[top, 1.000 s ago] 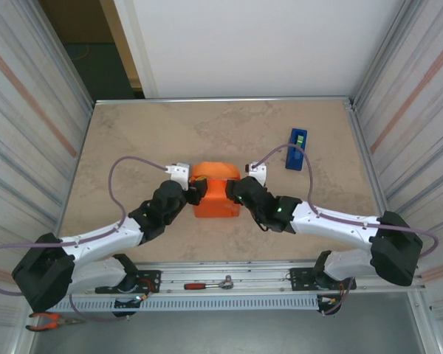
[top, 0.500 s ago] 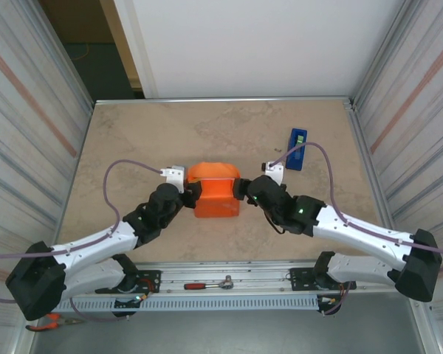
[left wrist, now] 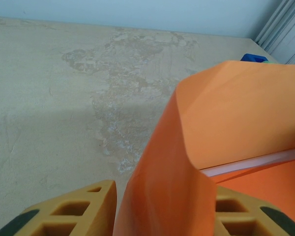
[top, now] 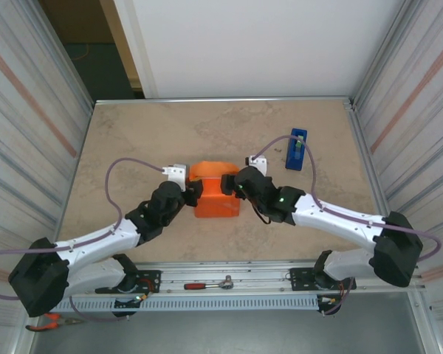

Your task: Wrap the gift box in paper

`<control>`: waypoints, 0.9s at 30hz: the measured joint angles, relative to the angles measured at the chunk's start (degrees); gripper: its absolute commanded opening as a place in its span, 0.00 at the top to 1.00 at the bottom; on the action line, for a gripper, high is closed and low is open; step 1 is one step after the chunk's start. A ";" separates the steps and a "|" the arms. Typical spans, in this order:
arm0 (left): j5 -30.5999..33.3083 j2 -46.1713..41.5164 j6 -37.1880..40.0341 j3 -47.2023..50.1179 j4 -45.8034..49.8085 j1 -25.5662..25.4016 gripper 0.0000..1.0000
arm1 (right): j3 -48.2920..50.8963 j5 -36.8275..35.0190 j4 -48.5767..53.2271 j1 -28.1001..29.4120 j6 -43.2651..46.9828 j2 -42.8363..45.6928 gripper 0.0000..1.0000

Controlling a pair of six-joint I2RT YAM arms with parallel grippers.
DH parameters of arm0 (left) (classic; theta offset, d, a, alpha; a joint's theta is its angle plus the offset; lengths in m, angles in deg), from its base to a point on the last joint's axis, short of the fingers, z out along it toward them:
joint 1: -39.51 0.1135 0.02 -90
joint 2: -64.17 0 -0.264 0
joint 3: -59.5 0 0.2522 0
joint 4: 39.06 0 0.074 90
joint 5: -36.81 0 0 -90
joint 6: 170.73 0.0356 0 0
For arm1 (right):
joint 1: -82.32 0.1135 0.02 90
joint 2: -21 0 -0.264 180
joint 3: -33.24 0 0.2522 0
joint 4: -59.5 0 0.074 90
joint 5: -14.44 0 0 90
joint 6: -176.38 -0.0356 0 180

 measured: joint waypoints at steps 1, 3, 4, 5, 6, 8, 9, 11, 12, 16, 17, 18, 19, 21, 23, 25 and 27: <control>0.02 0.28 -0.04 -0.20 -0.02 0.00 0.61 | 0.00 -0.48 -0.39 0.13 0.07 -0.92 0.02; 0.33 0.68 -0.11 -0.52 0.04 -0.11 0.61 | 0.00 -1.57 -0.61 0.50 0.07 -2.40 0.01; 0.39 0.83 -0.11 -0.72 0.09 -0.11 0.61 | 0.07 -2.21 -0.70 0.72 -0.04 -3.08 0.00; 0.44 0.90 -0.11 -0.85 0.26 -0.11 0.60 | 0.17 -2.80 -1.29 0.76 -0.26 -3.39 0.00; 0.50 0.92 -0.11 -0.96 0.39 -0.11 0.59 | 0.24 -3.23 -1.62 0.83 -0.33 -3.45 0.01; 0.52 0.90 -0.02 -1.33 1.07 -0.11 0.55 | 0.68 -3.82 -2.12 0.87 -1.01 -3.45 0.02; 0.44 0.87 0.02 -1.60 1.53 -0.09 0.53 | 1.01 -4.04 -2.67 1.09 -1.49 -3.45 0.02; 0.31 0.85 0.13 -2.01 1.97 -0.11 0.52 | 1.62 -4.37 -3.58 1.16 -2.19 -3.45 0.03; 0.13 0.85 0.13 -2.16 1.95 -0.11 0.52 | 1.84 -4.50 -3.87 1.27 -2.73 -3.43 0.03; -0.81 1.60 0.13 -2.93 1.51 -0.09 0.57 | 2.40 -4.68 -4.52 1.51 -3.58 -3.15 0.04; -0.96 2.19 0.11 -3.19 1.33 -0.11 0.59 | 2.40 -4.66 -4.48 1.51 -3.58 -3.08 0.04; -0.83 3.02 0.31 -3.41 1.03 -0.09 0.61 | 2.40 -4.66 -4.28 1.51 -3.74 -2.97 0.05; -0.66 3.78 0.39 -3.58 0.59 -0.09 0.65 | 2.40 -4.63 -4.11 1.53 -3.78 -2.84 0.05; -0.22 4.83 0.57 -3.63 -0.39 -0.11 0.69 | 2.40 -4.48 -3.54 1.53 -3.76 -2.51 0.06; 0.11 5.22 0.59 -3.63 -1.20 -0.22 0.72 | 2.40 -4.46 -2.75 1.64 -3.56 -2.03 0.06; 0.74 5.44 0.61 -3.63 -1.73 -0.59 0.76 | 2.40 -4.48 -2.10 1.77 -3.04 -1.57 0.07; 1.05 5.46 0.72 -3.63 -1.79 -0.83 0.76 | 2.38 -4.50 -1.60 1.84 -2.54 -1.29 0.08</control>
